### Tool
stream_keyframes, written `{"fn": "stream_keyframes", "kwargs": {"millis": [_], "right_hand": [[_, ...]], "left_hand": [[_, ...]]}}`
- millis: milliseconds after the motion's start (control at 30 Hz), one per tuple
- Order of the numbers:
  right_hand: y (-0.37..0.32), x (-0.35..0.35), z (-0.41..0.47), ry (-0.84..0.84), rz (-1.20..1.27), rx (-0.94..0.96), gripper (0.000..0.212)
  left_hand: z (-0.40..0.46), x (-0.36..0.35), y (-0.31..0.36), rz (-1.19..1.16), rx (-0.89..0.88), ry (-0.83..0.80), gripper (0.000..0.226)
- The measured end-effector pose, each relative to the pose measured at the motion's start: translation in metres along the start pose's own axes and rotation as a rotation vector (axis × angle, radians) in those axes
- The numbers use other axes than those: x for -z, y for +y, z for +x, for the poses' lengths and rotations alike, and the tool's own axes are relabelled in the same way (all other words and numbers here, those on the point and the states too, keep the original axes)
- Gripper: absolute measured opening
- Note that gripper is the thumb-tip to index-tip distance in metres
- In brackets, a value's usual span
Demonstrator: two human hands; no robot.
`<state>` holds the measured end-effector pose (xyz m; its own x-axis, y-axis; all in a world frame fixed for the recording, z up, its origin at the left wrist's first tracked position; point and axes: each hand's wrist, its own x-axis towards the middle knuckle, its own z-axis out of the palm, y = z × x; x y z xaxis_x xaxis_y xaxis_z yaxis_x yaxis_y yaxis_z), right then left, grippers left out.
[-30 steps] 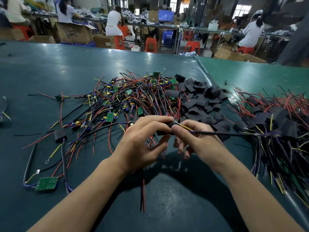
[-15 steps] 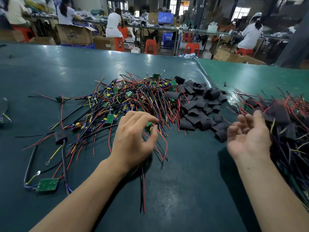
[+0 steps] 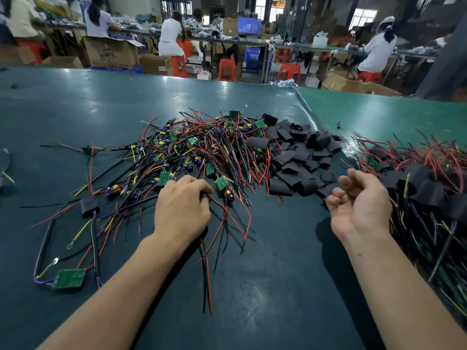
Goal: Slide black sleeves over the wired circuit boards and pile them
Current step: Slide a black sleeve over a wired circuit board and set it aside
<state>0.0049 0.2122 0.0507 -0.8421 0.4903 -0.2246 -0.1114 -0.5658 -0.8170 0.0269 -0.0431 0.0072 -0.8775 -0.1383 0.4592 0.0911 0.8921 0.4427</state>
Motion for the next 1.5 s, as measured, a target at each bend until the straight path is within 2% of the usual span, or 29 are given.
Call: {"fn": "stream_keyframes", "kwargs": {"millis": [167,267,300,367,433,500,600,667,767,833,967,1067,1133,1233,1267,1367,1500], "right_hand": [[0.006,-0.005,-0.007,-0.071,-0.130,0.057,0.008],[0.014,-0.008,-0.015,-0.289,-0.340,0.174,0.007],[0.017,-0.009,-0.019,-0.427,-0.449,0.235,0.012],[0.027,-0.007,-0.027,-0.739,-0.666,0.367,0.047],[0.039,-0.006,-0.033,-0.945,-0.783,0.494,0.074],[0.047,-0.008,-0.037,-1.018,-0.805,0.618,0.074],[0.050,-0.010,-0.034,-0.970,-0.840,0.825,0.048],[0.050,-0.010,-0.032,-0.877,-0.736,0.746,0.029],[0.046,-0.009,-0.016,-0.594,-0.575,0.609,0.009],[0.040,-0.004,-0.001,-0.523,-0.631,0.587,0.008],[0.044,-0.001,0.014,-0.672,-0.965,0.559,0.005],[0.057,-0.006,0.015,-0.675,-1.300,0.583,0.024],[0.058,-0.010,0.013,-0.637,-1.306,0.623,0.024],[0.053,-0.010,0.010,-0.621,-1.017,0.534,0.017],[0.052,-0.009,0.010,-0.607,-0.999,0.531,0.018],[0.055,-0.010,0.016,-0.617,-1.183,0.597,0.023],[0.062,-0.014,0.018,-0.632,-1.504,0.523,0.041]], "left_hand": [[0.001,0.009,0.010,-0.230,-0.144,0.317,0.019],[0.000,0.012,0.015,-0.352,-0.371,0.450,0.016],[-0.001,0.011,0.017,-0.376,-0.444,0.441,0.014],[-0.005,0.008,0.024,-0.424,-0.540,0.369,0.016],[-0.008,0.005,0.028,-0.492,-0.613,0.255,0.021],[-0.010,0.006,0.029,-0.544,-0.670,0.142,0.033],[-0.012,0.006,0.031,-0.578,-0.690,0.068,0.048],[-0.012,0.005,0.033,-0.566,-0.688,0.073,0.037],[-0.010,0.005,0.030,-0.552,-0.621,0.147,0.017],[-0.011,0.005,0.027,-0.525,-0.589,0.154,0.016],[-0.014,0.001,0.031,-0.536,-0.562,0.035,0.018],[-0.015,0.001,0.028,-0.557,-0.552,-0.036,0.019],[-0.015,0.001,0.026,-0.565,-0.523,-0.040,0.017],[-0.013,0.001,0.026,-0.573,-0.477,0.007,0.015],[-0.012,0.000,0.026,-0.571,-0.466,0.019,0.014],[-0.011,-0.001,0.025,-0.562,-0.444,0.027,0.014],[-0.011,0.000,0.027,-0.555,-0.445,0.020,0.014]]}}
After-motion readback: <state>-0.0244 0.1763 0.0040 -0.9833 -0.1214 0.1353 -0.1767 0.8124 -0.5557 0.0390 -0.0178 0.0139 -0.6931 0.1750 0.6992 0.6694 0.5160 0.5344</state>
